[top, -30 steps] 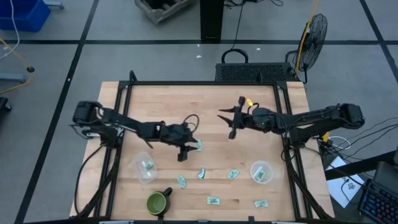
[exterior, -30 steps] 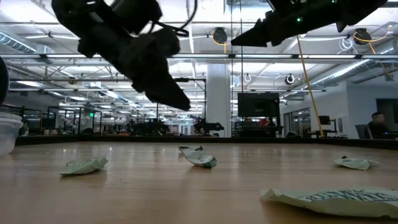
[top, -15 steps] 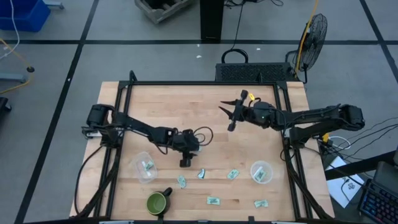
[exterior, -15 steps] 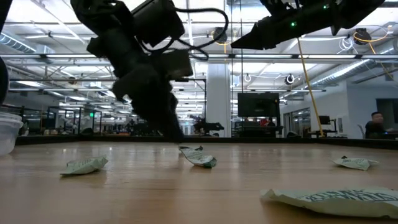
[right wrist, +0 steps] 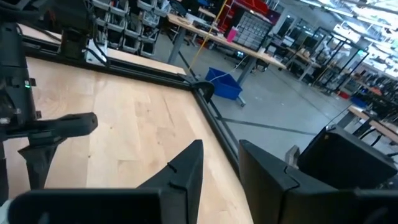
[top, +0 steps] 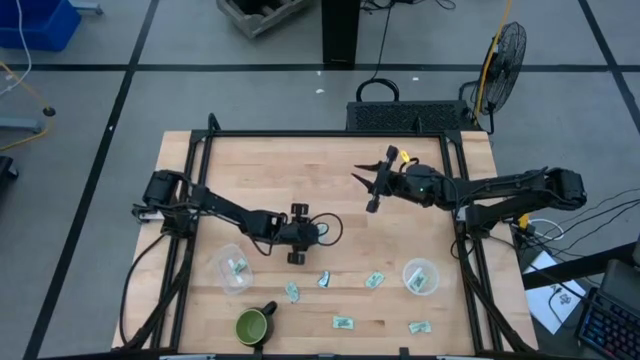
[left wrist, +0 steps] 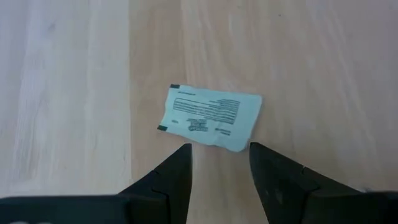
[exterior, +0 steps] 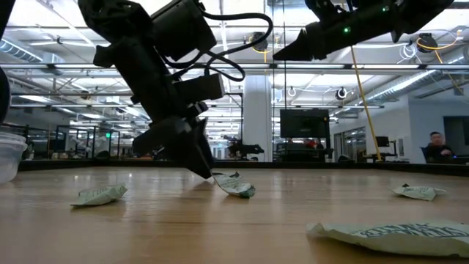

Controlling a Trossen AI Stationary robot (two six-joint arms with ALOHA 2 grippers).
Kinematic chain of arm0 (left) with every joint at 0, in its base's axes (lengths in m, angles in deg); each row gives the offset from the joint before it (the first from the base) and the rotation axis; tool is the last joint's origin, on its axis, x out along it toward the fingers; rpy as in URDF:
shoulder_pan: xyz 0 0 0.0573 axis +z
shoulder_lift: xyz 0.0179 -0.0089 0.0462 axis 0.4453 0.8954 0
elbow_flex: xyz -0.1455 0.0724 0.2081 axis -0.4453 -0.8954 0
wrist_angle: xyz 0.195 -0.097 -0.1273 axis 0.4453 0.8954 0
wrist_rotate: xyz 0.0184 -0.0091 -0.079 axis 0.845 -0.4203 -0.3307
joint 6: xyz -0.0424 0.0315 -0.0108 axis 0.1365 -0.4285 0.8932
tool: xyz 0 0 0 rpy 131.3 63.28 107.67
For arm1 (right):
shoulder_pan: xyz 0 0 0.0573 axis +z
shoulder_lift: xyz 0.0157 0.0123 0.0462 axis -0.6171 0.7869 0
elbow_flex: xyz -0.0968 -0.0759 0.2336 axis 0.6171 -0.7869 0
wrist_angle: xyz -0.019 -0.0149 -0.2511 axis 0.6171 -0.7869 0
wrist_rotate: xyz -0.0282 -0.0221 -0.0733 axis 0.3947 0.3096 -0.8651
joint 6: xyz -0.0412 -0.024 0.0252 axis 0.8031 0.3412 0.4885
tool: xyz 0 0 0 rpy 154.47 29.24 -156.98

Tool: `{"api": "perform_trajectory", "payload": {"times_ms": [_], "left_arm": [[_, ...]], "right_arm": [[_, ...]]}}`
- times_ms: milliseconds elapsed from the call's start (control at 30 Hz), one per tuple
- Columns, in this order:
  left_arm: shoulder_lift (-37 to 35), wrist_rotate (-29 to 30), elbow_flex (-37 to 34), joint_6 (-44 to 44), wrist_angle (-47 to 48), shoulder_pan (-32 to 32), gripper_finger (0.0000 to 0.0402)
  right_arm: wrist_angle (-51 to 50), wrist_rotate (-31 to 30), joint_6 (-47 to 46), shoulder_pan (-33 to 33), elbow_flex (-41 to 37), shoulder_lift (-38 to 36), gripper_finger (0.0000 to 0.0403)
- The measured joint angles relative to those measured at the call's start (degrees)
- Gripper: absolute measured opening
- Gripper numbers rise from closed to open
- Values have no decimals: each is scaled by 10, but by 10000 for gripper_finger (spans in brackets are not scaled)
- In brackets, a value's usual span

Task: Pick and place items into bin
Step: Put the green stevia packet into the left transparent bin

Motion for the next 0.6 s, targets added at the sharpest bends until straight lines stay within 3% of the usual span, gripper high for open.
{"api": "perform_trajectory", "payload": {"times_ms": [267,600], "left_arm": [[0,-28,0,-24,-3,2,166],[0,-16,0,-55,-29,4,166]], "right_arm": [[-26,0,-2,0,0,0,96],[-39,0,-2,0,0,0,96]]}}
